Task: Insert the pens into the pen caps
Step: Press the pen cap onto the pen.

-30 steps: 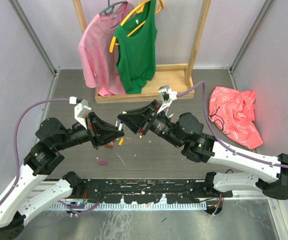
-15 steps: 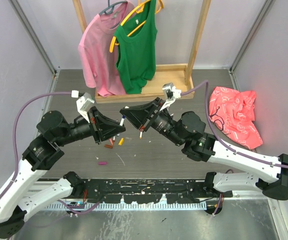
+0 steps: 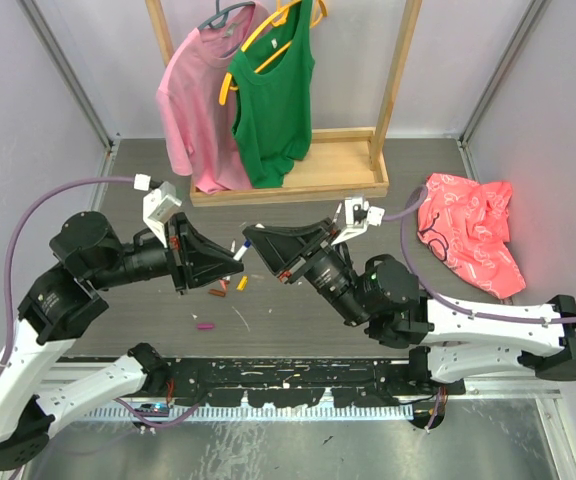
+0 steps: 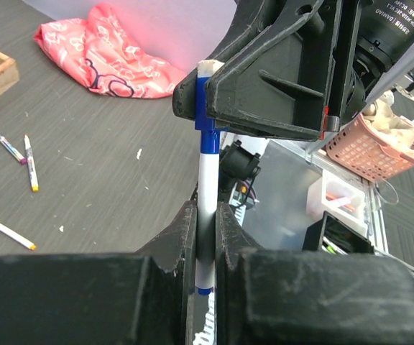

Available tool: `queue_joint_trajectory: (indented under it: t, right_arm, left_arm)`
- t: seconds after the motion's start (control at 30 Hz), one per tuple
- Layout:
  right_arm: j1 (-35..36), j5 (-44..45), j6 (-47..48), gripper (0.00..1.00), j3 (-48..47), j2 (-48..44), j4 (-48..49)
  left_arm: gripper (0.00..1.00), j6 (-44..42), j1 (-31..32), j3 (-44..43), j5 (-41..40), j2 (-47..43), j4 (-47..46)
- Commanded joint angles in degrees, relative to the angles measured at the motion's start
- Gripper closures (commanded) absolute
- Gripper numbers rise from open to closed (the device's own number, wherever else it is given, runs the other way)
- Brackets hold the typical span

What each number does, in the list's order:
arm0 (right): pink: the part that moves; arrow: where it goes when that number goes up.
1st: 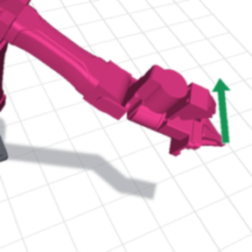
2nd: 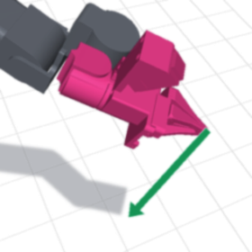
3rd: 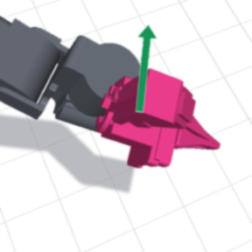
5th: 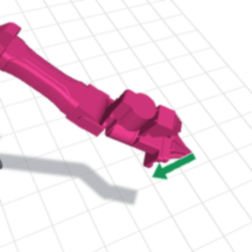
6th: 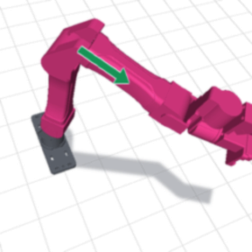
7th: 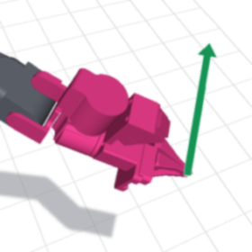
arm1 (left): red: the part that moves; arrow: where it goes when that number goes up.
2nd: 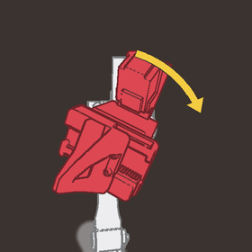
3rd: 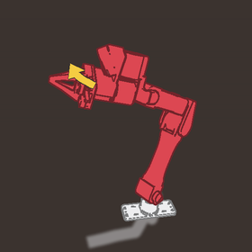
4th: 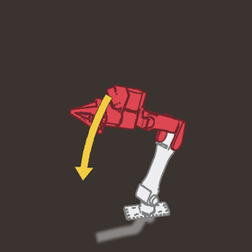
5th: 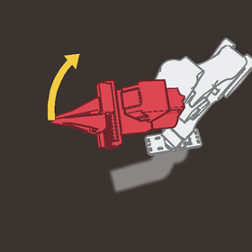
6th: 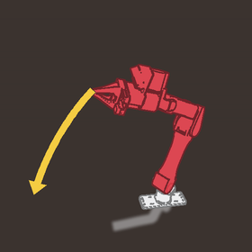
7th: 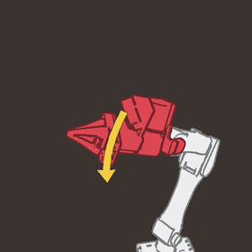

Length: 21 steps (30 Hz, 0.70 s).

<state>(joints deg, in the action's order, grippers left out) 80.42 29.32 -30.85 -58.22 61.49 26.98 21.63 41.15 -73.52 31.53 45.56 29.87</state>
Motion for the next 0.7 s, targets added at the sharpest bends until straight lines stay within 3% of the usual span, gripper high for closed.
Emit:
queue_joint_trajectory:
  t: [0.0,0.3,0.67]
  right_arm:
    - [9.2,-6.3,-3.7,1.0,6.1,7.0,-16.6]
    - [14.2,-6.7,-6.2,1.0,4.6,15.3,-14.0]
    - [16.9,-4.2,-6.4,1.0,3.9,18.6,-19.0]
  left_arm:
    - [1.0,0.7,-1.6,-6.0,-10.7,1.9,-22.0]
    - [1.0,2.0,-1.6,-5.4,-10.1,2.4,-23.0]
    - [1.0,1.2,-1.5,-5.5,-12.0,1.5,-21.8]
